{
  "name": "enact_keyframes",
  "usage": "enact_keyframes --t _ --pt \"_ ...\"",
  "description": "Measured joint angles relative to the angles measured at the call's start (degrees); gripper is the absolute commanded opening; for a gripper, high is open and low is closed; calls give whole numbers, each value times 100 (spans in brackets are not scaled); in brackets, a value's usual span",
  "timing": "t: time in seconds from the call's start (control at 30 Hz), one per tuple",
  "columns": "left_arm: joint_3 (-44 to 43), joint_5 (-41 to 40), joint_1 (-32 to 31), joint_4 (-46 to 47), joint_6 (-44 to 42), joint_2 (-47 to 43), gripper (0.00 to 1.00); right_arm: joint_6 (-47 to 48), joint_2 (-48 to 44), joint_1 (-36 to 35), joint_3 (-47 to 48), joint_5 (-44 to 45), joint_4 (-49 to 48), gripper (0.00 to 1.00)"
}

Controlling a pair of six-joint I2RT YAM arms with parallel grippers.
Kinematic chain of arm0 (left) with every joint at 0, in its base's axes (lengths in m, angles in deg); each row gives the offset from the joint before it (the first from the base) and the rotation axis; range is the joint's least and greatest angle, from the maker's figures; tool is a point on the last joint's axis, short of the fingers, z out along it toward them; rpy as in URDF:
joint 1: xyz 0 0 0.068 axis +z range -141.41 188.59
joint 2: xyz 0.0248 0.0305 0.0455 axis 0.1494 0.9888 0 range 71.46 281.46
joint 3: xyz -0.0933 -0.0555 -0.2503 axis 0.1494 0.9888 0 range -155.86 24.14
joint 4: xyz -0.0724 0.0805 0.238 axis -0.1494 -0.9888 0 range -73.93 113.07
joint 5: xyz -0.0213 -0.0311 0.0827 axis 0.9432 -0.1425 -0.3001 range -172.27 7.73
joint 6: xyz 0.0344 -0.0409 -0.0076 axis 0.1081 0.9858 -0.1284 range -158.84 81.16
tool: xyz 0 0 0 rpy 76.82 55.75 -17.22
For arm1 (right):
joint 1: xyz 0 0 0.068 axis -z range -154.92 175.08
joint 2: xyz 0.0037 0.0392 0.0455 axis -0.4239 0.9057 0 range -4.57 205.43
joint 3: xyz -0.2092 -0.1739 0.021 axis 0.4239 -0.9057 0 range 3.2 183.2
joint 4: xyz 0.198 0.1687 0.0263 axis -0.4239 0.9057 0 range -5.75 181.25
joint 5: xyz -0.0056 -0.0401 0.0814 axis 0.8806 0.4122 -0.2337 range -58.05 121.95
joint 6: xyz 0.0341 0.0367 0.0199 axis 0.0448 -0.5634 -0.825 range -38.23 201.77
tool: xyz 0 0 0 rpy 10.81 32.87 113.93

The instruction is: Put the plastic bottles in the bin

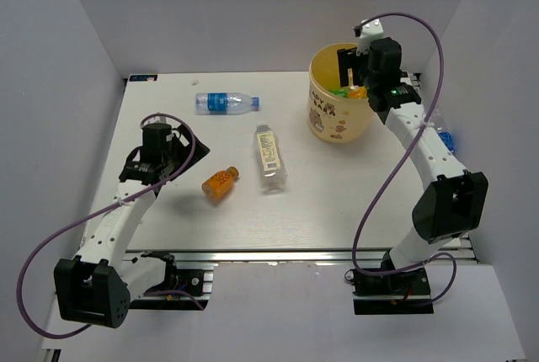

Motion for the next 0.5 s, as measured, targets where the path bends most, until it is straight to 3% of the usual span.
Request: enact_keyframes --t 0.27,0.5 --pt "-308 28 -79 -164 -120 354 98 -68 -741 -39 -612 -476 92 89" --pt "-857 -337 -988 -363 -975 1043 98 -216 -1635 -39 -1099 -1217 -90 89"
